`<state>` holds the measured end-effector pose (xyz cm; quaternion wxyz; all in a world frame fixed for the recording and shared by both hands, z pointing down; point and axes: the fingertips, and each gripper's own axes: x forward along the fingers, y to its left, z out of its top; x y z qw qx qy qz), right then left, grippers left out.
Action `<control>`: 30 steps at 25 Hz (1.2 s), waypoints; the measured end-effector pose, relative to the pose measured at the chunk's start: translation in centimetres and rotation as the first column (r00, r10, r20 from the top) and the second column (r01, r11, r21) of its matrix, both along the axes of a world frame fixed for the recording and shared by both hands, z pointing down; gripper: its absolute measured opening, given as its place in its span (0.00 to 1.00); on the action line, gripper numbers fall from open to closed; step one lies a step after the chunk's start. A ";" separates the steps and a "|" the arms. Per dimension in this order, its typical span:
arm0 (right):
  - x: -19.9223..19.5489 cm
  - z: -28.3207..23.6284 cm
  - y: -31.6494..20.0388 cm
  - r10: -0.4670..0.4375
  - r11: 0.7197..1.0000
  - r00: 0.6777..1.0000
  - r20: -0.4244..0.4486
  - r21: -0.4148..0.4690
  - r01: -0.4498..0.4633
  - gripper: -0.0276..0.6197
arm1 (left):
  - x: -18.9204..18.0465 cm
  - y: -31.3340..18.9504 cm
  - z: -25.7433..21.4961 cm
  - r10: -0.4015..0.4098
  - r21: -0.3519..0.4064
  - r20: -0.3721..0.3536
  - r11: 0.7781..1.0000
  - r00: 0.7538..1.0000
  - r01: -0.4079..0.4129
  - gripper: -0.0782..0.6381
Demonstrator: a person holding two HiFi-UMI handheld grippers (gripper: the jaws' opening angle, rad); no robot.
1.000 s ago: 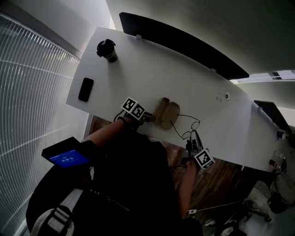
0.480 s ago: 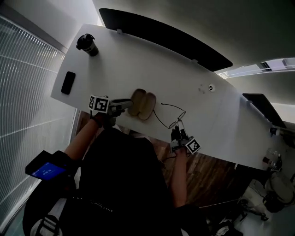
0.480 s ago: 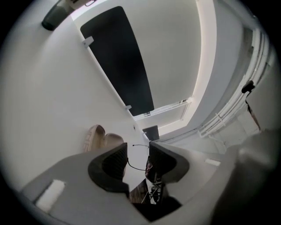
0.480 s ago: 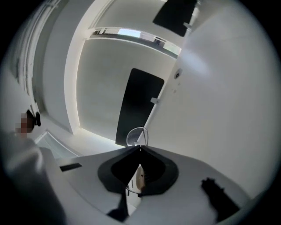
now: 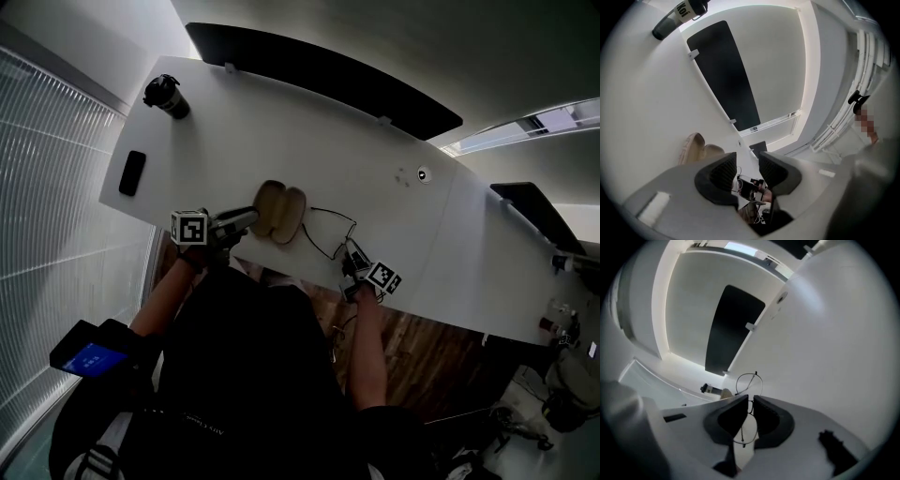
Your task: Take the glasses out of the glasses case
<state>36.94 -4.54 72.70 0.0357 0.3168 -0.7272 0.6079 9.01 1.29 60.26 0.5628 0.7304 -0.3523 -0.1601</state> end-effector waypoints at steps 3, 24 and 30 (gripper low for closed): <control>-0.8 1.1 0.7 -0.079 0.997 0.993 -0.093 -0.015 0.078 0.18 | 0.1 -0.3 -0.4 -0.013 0.016 -0.008 1.000 1.000 0.013 0.32; -19.1 -20.6 4.6 -0.054 0.517 0.882 -0.468 0.743 0.426 0.05 | -1.2 1.1 -6.2 -0.056 0.403 0.697 0.855 0.715 -0.326 0.12; -24.3 -21.4 7.6 -0.073 0.516 0.878 -0.474 0.735 0.440 0.05 | -4.2 3.4 -6.8 -0.042 0.416 0.704 0.834 0.709 -0.364 0.12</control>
